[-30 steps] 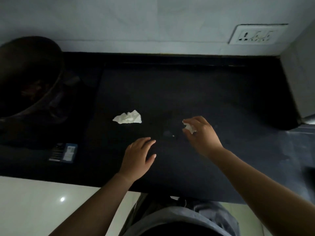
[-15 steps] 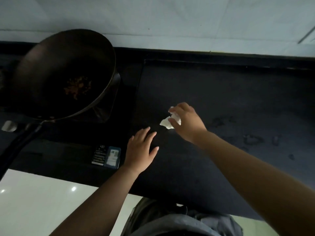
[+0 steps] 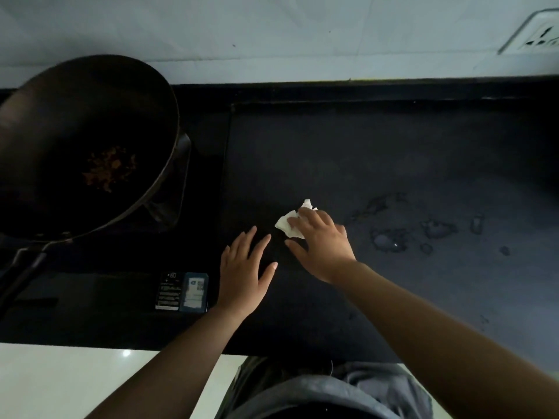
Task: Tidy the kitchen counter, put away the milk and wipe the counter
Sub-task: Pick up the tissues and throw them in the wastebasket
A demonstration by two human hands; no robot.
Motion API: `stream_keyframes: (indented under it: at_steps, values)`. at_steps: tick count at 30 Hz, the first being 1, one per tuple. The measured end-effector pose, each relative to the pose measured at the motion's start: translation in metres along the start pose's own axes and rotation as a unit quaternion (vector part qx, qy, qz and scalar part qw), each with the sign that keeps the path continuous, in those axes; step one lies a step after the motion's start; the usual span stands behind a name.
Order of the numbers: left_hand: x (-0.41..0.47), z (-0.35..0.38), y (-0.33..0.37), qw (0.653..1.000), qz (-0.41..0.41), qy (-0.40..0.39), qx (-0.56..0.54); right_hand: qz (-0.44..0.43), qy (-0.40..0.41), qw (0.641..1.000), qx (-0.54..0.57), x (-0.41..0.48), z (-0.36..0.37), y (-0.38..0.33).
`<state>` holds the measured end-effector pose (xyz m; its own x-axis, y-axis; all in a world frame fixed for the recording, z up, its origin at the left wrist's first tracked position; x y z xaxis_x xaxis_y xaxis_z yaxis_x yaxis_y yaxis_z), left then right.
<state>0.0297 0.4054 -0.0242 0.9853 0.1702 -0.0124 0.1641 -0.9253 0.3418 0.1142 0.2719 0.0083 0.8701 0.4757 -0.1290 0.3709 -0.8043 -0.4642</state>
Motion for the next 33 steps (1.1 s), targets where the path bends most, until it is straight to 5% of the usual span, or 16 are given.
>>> stream_keyframes:
  at_steps: [22,33]
  values:
    - [0.004,-0.006,0.006,0.999,0.017,-0.025,0.032,0.025,-0.008,0.999,-0.017,-0.029,0.010,0.001]
    - [-0.004,-0.025,0.066,0.993,0.048,-0.050,-0.096,0.134,0.128,0.978,0.099,-0.116,-0.037,0.044]
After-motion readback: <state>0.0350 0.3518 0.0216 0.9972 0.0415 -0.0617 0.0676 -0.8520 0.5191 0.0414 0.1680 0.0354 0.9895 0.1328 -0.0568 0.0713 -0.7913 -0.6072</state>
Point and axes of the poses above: each hand's wrist, its own x-axis towards the middle knuckle, its own z-axis out of the palm, y = z × x, the point moved 7 cm from there along x, towards the middle knuckle, and after that the axes turned 8 degrees about y, right-handed, at the moved point
